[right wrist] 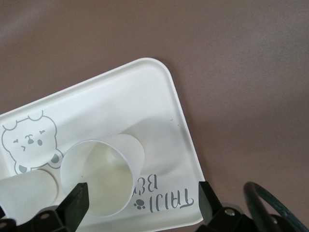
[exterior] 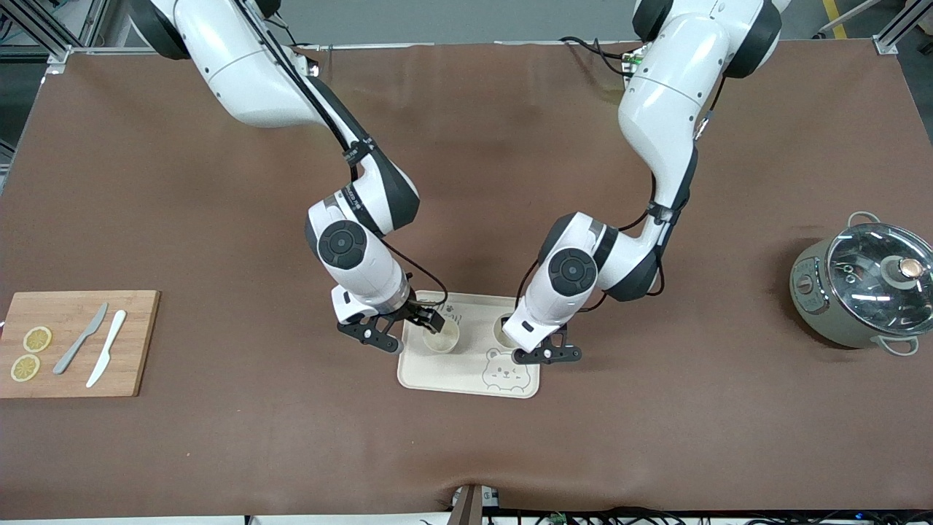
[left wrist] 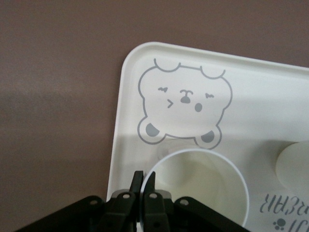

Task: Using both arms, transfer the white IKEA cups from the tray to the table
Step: 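Grasp one white cup with each gripper on the tray, then carry the left gripper's cup toward the pot while the right gripper carries its cup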

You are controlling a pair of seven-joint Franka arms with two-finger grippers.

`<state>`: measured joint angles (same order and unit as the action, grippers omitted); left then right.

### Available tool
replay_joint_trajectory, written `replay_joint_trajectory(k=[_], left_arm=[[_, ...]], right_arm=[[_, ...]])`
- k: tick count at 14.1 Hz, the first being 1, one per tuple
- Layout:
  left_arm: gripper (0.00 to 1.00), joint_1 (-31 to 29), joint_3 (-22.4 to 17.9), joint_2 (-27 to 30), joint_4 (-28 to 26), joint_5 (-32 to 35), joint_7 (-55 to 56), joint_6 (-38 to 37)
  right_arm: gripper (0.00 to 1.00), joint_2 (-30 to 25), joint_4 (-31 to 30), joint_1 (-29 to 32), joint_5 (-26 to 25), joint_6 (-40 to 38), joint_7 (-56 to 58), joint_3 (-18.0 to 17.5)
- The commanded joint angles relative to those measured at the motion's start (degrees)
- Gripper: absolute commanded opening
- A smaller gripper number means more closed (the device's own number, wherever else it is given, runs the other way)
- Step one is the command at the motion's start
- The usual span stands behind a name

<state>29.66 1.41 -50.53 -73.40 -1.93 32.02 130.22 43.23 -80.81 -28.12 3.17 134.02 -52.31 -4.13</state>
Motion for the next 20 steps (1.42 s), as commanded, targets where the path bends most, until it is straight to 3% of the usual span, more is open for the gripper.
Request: replay_joint_trajectory(k=[1,3,5,7,9,13,17,20], left_arm=[[0.00,-0.83,-0.62,4.81,-0.52,3.59,2.00,-8.62],[0.00,-2.68,-0.61,8.16,-1.92,3.68,1.47,-9.54],[0.00,-5.82,-0.44,14.46,-7.77,3.77,0.07,-8.93],[0.00,-12.58,0.26,24.64,-22.93,3.77,-9.11,0.77],[0.00,-18.74,1.14,29.51,-32.56,3.24,-17.66,4.78],[0.00,-23.85,1.14,32.42,-36.20,3.24,-22.96,3.21],[0.00,-24.92,1.14,33.48,-35.23,2.72,-22.70,-8.03],[0.00,-27.03,1.14,31.82,-34.36,-3.51,-24.80,-7.53]], right_arm=[[1.00,1.68,1.44,-0.88,-0.71,0.72,-1.39,0.61],[1.00,2.29,1.44,-1.50,-0.80,0.89,-1.39,0.70],[1.00,2.91,1.36,-1.59,-0.80,1.60,-1.39,0.70],[1.00,3.35,1.36,-1.67,-0.80,2.12,-1.48,0.70],[1.00,3.96,1.27,-1.85,-0.80,2.39,-1.48,0.70],[1.00,5.02,1.18,-2.20,-0.80,4.14,-1.48,0.79],[1.00,5.46,1.27,-2.29,-0.88,4.32,-1.39,0.79],[1.00,5.46,1.27,-2.20,-0.88,4.32,-1.39,0.79]])
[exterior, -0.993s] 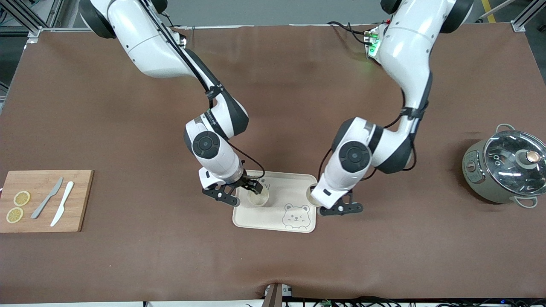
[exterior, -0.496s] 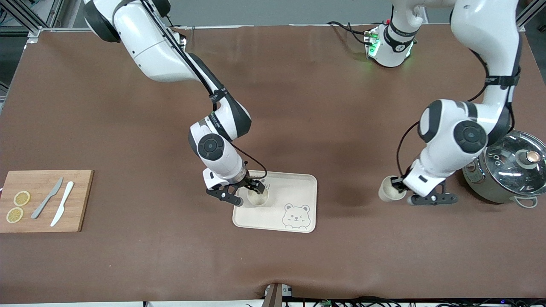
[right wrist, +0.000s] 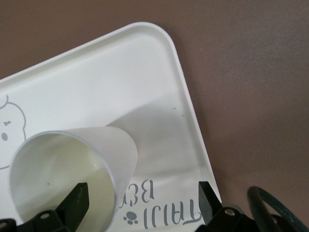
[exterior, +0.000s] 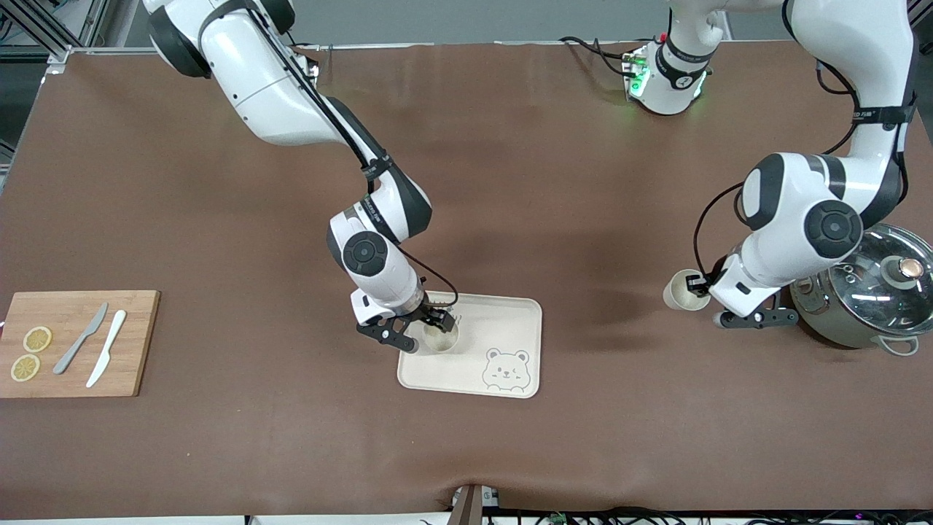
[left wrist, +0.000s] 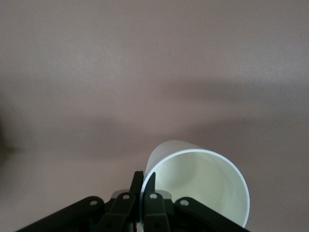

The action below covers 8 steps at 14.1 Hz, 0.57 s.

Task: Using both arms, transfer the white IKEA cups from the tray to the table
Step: 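Carry the left gripper's cup toward the pot while the right gripper carries its cup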

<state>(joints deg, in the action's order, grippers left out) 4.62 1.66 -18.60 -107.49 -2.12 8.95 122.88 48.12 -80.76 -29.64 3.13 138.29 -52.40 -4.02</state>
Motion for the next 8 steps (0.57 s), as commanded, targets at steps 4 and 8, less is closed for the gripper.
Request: replay_joint_trajectory(k=[4,8], left_arm=[[0.00,-0.94,1.67,-3.80,-0.44,-5.60,-1.22,5.78],[0.00,-0.85,2.91,-5.56,-0.61,-7.55,-1.21,9.31]], right_arm=[[0.70,0.57,1.31,-0.50,-0.76,-0.04,-1.22,0.77],[0.33,0.57,1.31,-0.42,-0.76,-0.04,-1.22,0.77]])
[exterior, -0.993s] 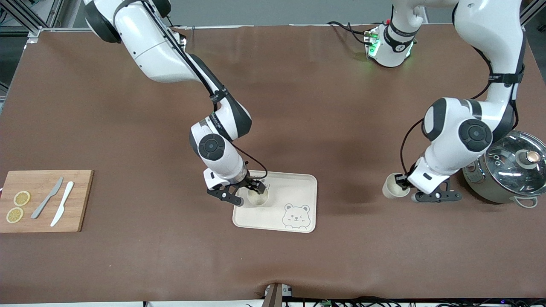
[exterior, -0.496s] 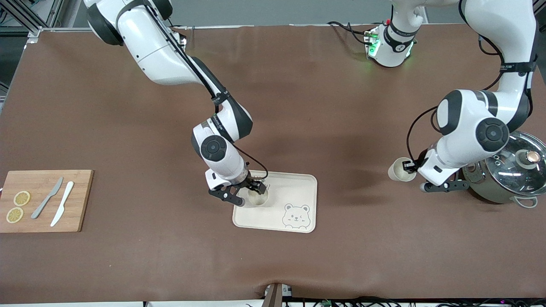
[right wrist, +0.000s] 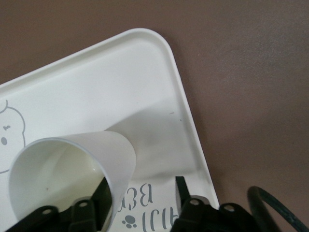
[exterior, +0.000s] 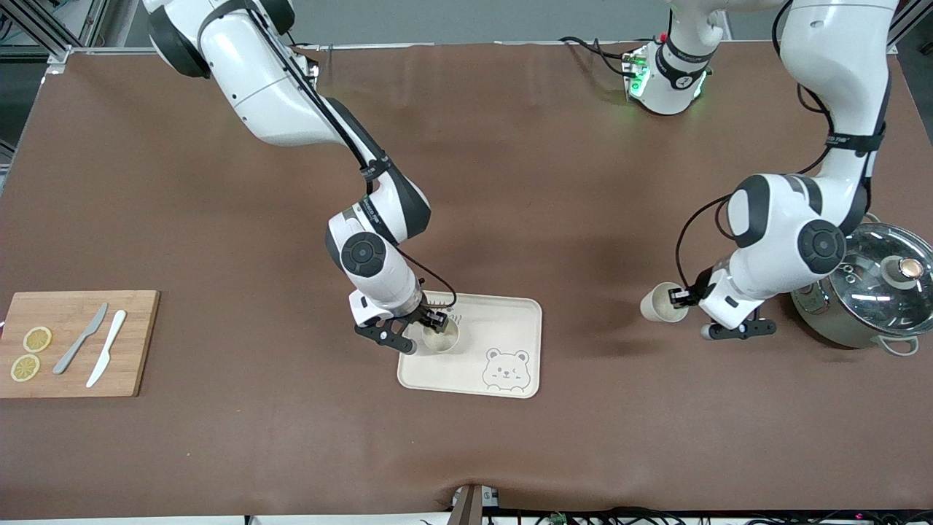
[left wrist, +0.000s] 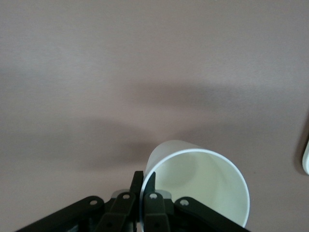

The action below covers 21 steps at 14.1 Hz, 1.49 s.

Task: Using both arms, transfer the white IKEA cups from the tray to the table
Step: 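Carry the left gripper's cup toward the pot while the right gripper carries its cup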

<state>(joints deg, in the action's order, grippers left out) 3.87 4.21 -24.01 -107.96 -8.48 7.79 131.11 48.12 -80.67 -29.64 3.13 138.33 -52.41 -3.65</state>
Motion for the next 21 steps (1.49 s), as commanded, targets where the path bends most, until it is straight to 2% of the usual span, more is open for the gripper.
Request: replay_joint_trajectory(k=[1,3,5,11,13,15,18,21], left_arm=[[0.00,0.00,0.36,-0.24,-0.14,-1.10,-0.15,1.16],[0.00,0.34,0.28,-1.20,-0.05,-0.31,-0.93,2.03],[0.00,1.31,0.28,-1.82,-0.23,0.05,-0.94,3.88],[0.00,1.23,0.28,-5.78,-0.14,1.89,-0.33,12.23],[0.00,0.88,0.28,-5.52,-0.23,1.89,-0.32,12.15],[0.00,0.87,0.28,-5.52,-0.41,1.89,-0.41,12.15],[0.00,0.53,0.28,-5.78,-0.05,1.89,-0.93,12.24],[0.00,0.35,0.36,-6.04,0.03,1.72,-1.11,12.67]], right_arm=[[0.27,0.57,1.21,-0.33,-0.76,-0.17,-1.20,0.39],[0.11,0.57,1.21,-0.24,-0.76,-0.17,-1.20,0.39],[0.03,0.57,1.21,-0.15,-0.76,-0.17,-1.20,0.39],[0.00,-1.62,1.92,1.68,0.20,-2.62,-0.76,0.22],[0.00,-2.50,4.10,3.44,0.12,-8.13,-0.32,-0.22],[0.00,-6.52,5.69,5.02,-0.14,-15.25,3.08,-0.05],[0.00,-13.91,5.17,11.42,0.29,-26.76,17.21,-0.13],[0.00,-18.05,5.08,17.41,0.30,-34.42,30.05,0.04]])
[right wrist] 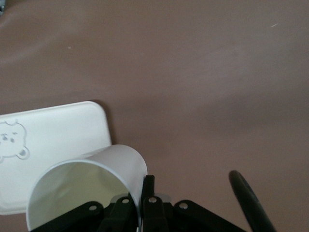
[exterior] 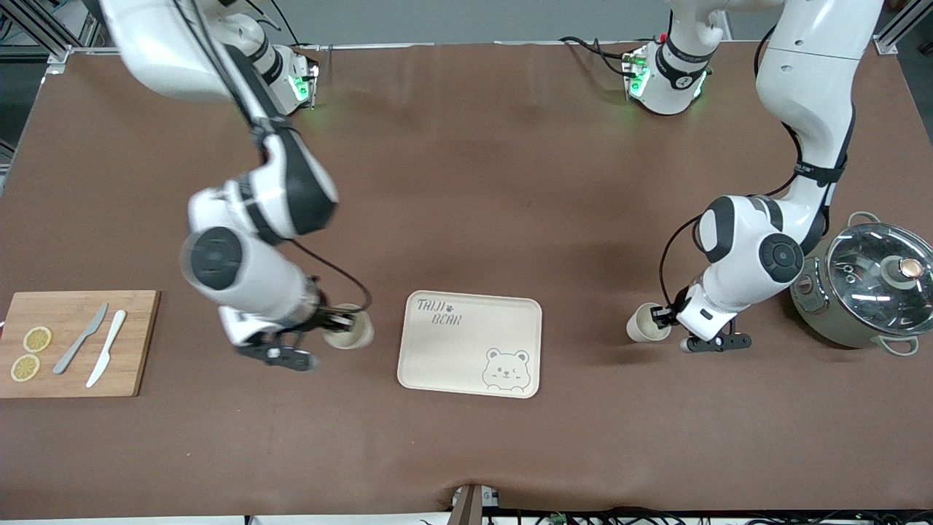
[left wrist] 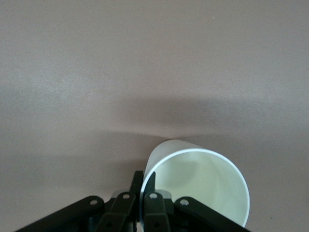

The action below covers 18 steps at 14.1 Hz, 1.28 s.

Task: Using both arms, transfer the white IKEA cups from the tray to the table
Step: 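Carry the left gripper's cup toward the pot while the right gripper carries its cup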

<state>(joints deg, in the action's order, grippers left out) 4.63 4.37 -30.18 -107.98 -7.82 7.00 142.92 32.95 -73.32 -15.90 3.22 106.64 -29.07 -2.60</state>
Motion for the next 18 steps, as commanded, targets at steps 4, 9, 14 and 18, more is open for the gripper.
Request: replay_joint_trajectory(k=[4,9,14,18], left_arm=[[0.00,-0.50,0.20,-0.85,-0.04,1.05,-0.32,2.80],[0.00,-0.32,0.11,-1.46,-0.30,1.31,-0.85,3.85],[0.00,-0.41,0.20,-1.37,-0.66,1.31,-2.08,4.39],[1.00,-0.32,0.11,-1.29,-1.62,1.31,-2.17,4.39]], right_arm=[[0.00,-8.24,-8.31,10.17,-0.67,-4.52,18.24,-0.74],[0.00,-10.53,-14.38,18.35,-0.76,-1.98,32.21,-0.74],[0.00,-12.29,-27.21,23.54,-0.67,12.50,41.53,-0.83],[0.00,-11.68,-33.02,25.13,-0.67,20.25,43.57,-0.83]])
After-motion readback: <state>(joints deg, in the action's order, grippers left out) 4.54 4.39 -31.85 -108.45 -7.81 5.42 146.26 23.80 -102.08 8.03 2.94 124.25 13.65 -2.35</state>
